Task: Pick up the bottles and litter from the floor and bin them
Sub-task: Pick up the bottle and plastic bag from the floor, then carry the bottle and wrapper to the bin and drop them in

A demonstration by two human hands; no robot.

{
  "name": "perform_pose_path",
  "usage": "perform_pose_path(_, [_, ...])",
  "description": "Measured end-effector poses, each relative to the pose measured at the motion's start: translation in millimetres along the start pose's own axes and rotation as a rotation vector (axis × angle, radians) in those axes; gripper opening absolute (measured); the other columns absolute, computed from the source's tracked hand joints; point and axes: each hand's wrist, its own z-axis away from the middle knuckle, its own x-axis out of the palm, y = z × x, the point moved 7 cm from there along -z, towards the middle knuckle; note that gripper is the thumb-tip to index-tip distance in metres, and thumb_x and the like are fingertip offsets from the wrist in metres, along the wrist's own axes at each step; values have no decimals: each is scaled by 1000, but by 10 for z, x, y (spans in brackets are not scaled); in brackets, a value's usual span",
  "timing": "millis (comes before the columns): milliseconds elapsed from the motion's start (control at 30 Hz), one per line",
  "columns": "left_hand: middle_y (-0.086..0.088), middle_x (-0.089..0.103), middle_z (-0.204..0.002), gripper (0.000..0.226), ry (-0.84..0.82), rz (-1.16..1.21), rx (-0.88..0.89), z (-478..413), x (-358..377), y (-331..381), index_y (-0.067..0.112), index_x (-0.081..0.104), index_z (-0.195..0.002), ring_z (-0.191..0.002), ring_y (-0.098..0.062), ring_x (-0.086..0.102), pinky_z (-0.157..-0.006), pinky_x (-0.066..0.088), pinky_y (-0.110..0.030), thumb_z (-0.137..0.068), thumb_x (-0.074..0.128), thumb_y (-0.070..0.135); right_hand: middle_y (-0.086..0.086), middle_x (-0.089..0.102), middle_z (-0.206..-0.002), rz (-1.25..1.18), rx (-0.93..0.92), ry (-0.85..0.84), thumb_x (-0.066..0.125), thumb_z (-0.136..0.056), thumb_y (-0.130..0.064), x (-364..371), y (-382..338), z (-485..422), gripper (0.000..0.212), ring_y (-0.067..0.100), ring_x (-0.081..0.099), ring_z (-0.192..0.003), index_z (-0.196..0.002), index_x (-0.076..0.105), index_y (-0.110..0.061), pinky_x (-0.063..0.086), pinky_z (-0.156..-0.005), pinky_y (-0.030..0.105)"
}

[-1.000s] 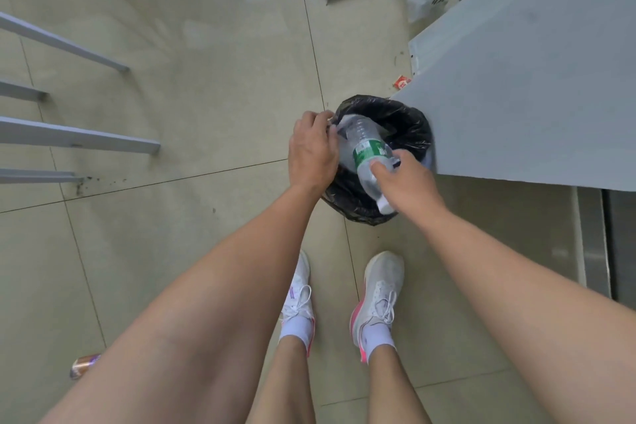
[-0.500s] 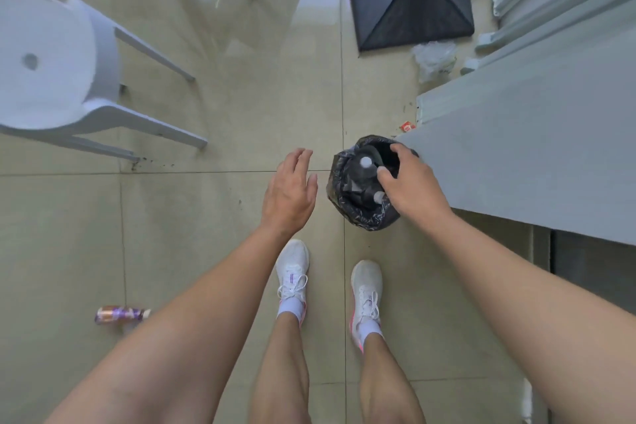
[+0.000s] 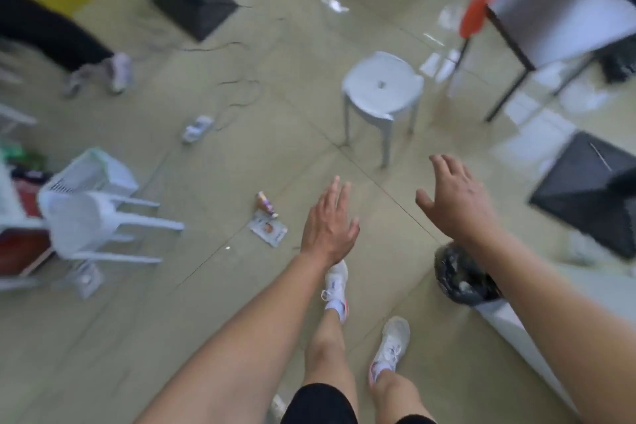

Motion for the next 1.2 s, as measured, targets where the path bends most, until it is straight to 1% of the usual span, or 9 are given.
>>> perform_pose_path(100, [-12,10,-170,78,120,46,-258,840,-595,-776,11,19,-162,-156,-27,17,-119,32,-41,-97,52,40,8,41,-155,70,-225,-2,60,-92,-44,-261,-1129,21,75,31,39,-141,-154,32,-12,44,-107,48])
perform_pose_path(233, [-12,9,-170,80,245,60,-597,2116,-1150,-1776,13,17,-162,-153,-28,24,-116,35,-40,-96,52,43,8,38,-157,130,-543,-39,61,-92,-45,-228,-2789,253,77,33,39,-141,-156,30,-15,42,-107,47])
perform_pose_path(333, [-13,8,-170,79,327,86,-860,3110,-1376,-2397,12,18,-161,-151,-29,27,-113,37,-40,-96,50,44,7,37,-157,171,-785,-95,62,-91,-44,74,-4046,702,76,32,37,-142,-154,31,-16,42,-105,49])
perform_pose_path(467, [-15,10,-170,80,415,113,-1132,4383,-1455,-2991,11,21,-161,-149,-31,32,-110,40,-40,-94,53,43,8,38,-155,212,-1079,-198,64,-90,-41,671,-5511,1631,73,32,35,-142,-151,35,-15,42,-104,51])
perform_pose_path(633, [-14,10,-170,80,477,159,-1405,5720,-1313,-3538,12,22,-160,-146,-31,36,-106,43,-42,-94,55,43,6,37,-155,310,-1315,-320,64,-91,-41,1446,-6713,2793,72,31,35,-142,-152,34,-17,41,-106,51])
perform_pose_path(733, [-14,12,-169,78,502,214,-1483,6235,-1153,-3891,12,22,-159,-146,-33,37,-103,46,-43,-95,55,42,7,38,-154,393,-1406,-371,63,-92,-40,1877,-7182,3231,71,32,37,-140,-152,33,-15,43,-106,50])
perform_pose_path(833, [-14,11,-169,77,492,269,-1506,6492,-1002,-4402,12,21,-159,-146,-33,36,-101,49,-44,-96,54,41,6,36,-154,485,-1449,-397,61,-93,-39,2263,-7610,3409,72,31,37,-140,-153,30,-14,44,-104,49])
perform_pose_path(1033, [-13,3,-171,82,392,361,-1493,6532,-1087,-5722,12,13,-162,-153,-32,25,-109,44,-46,-98,52,45,7,38,-151,539,-1441,-375,60,-94,-36,2724,-8795,3155,71,32,40,-136,-153,30,-13,46,-101,50])
perform_pose_path(1200, [-12,8,-170,82,364,388,-1460,6381,-1547,-6738,13,13,-162,-142,-34,40,-105,43,-44,-98,51,48,10,37,-152,536,-1422,-341,62,-94,-37,2897,-9929,2887,73,34,39,-137,-154,29,-12,45,-102,51])
